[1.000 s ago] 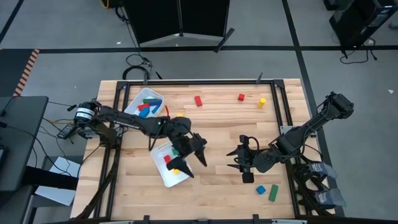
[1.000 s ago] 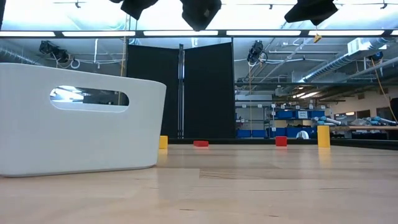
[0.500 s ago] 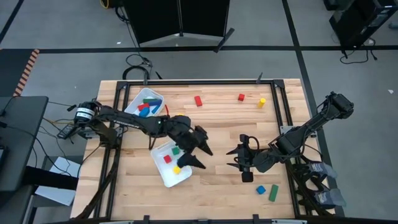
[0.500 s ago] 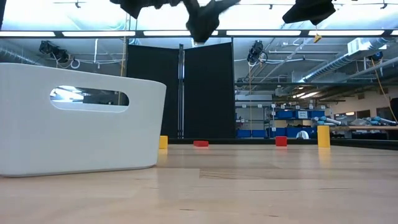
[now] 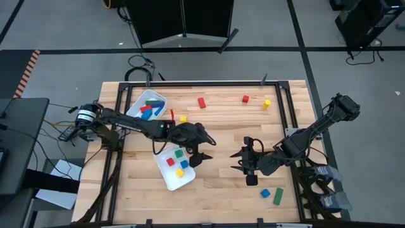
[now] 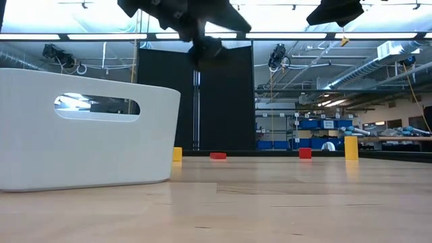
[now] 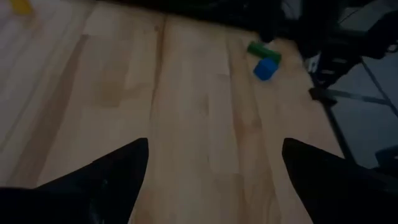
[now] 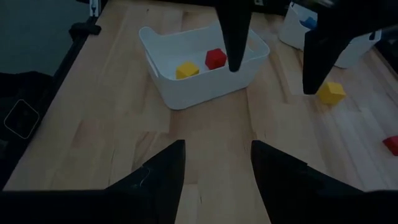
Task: Sort blocks by size
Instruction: Put the yellow large block into the top white bin
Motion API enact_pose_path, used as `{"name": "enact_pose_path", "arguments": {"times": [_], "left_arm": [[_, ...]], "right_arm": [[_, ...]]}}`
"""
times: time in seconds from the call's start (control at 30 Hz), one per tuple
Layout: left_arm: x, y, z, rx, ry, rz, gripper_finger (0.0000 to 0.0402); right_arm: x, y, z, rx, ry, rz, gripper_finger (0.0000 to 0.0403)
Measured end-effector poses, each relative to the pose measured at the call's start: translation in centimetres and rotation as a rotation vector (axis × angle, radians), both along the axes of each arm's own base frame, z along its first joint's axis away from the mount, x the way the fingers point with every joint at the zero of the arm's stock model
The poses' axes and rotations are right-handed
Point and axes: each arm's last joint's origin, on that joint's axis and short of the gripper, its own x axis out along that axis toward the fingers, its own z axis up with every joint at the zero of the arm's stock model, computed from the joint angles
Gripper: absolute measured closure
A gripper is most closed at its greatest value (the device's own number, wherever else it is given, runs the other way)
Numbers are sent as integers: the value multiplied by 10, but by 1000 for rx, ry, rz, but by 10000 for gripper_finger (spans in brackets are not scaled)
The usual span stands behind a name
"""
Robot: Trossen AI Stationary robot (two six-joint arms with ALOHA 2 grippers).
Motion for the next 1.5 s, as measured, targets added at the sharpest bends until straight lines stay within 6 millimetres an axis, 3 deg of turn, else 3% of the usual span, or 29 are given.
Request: {"name": "enact_pose_path", "arguments": {"times": [0.4,0.6,0.77,1.03,1.5], "left_arm": [[-15,6,-21,-2,269,89,2],[-19,-4,-23,65,285,-158,2],[-19,-11,-23,157,253,-255,2],[-18,-11,-22,74,262,-195,2],[-9,-32,-3,-14,-20,-557,2]], "right_arm": [[0,0,0,-8,-6,7,208],[1,1,2,-8,-21,14,208],[1,1,2,-17,-23,20,208],[3,2,5,-29,-57,41,204],[8,5,13,37,-145,33,202]]}}
